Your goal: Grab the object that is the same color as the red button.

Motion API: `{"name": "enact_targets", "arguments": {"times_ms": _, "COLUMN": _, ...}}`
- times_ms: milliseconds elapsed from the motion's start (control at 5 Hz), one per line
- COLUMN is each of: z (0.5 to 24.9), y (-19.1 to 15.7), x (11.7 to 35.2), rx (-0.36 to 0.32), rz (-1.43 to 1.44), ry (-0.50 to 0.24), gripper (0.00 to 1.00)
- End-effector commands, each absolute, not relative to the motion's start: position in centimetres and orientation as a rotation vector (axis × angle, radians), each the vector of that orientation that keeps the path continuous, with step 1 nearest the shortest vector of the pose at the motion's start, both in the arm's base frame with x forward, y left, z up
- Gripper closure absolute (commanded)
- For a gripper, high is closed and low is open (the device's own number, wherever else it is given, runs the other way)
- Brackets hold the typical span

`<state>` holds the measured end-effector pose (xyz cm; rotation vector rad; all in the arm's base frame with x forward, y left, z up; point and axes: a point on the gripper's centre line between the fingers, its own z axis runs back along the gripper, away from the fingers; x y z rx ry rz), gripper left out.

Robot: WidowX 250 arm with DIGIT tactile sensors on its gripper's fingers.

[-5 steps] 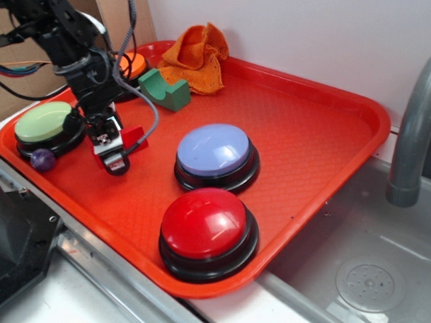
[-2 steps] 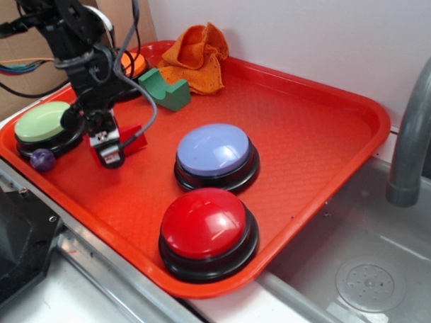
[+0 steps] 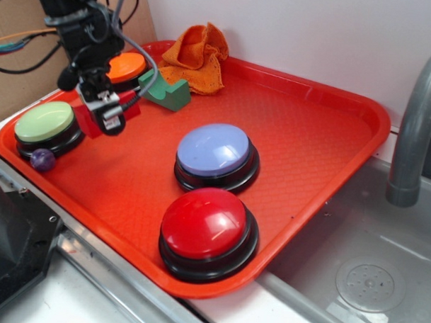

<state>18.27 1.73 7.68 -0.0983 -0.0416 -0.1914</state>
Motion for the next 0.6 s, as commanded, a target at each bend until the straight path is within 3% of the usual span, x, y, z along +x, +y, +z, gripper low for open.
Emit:
{"name": "enact_targets", "arguments": {"times_ms": 0, "z": 16.0, "y": -0.7, "x": 18.8, "rx": -0.029, "rz": 0.009, "ry": -0.042, "gripper": 1.0}}
{"name": "enact_targets", "arguments": {"times_ms": 200, "z": 17.7, "y": -1.3, "x": 18.4, "rx": -0.001, "rz": 0.057, "ry": -0.071, "gripper": 1.0}}
{"name": "enact_targets", "arguments": {"times_ms": 400, "z": 17.6, "y": -1.0, "x": 18.0, "rx": 0.045, "rz": 0.086, "ry": -0.051, "gripper": 1.0}}
